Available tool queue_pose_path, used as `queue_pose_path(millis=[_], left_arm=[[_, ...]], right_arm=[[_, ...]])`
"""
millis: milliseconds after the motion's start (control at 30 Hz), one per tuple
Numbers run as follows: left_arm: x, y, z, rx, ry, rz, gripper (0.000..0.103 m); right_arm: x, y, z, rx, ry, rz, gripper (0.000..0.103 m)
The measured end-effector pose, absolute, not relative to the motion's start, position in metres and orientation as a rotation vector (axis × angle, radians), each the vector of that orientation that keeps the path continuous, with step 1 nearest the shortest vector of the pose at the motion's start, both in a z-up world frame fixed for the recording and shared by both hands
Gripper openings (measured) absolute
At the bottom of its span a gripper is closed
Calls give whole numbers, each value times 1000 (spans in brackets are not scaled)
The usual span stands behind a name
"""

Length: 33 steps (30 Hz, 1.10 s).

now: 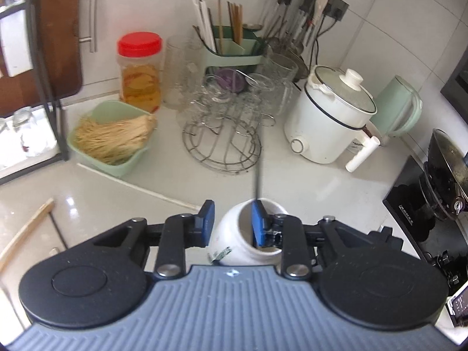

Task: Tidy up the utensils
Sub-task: 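Lower the chopstick into the mug held by the right tool and open the left tool, then move the left tool to a silver spoon and close on its handle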

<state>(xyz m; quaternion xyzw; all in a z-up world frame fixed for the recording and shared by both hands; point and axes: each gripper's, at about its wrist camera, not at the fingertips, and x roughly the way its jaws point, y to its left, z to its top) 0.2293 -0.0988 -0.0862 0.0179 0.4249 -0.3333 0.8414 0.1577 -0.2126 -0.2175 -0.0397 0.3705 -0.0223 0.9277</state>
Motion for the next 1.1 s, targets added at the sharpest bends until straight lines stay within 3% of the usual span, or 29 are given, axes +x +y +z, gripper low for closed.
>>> queue_pose_path(millis=[567,1100], left_arm=[[202,24,-121,-24,971,-364,32],[250,104,-196,-364,1087,-188,36]], right_arm=[[152,-211,-219,-70,742,-73,92],[155,-209,-217,-71,755,-91,92]])
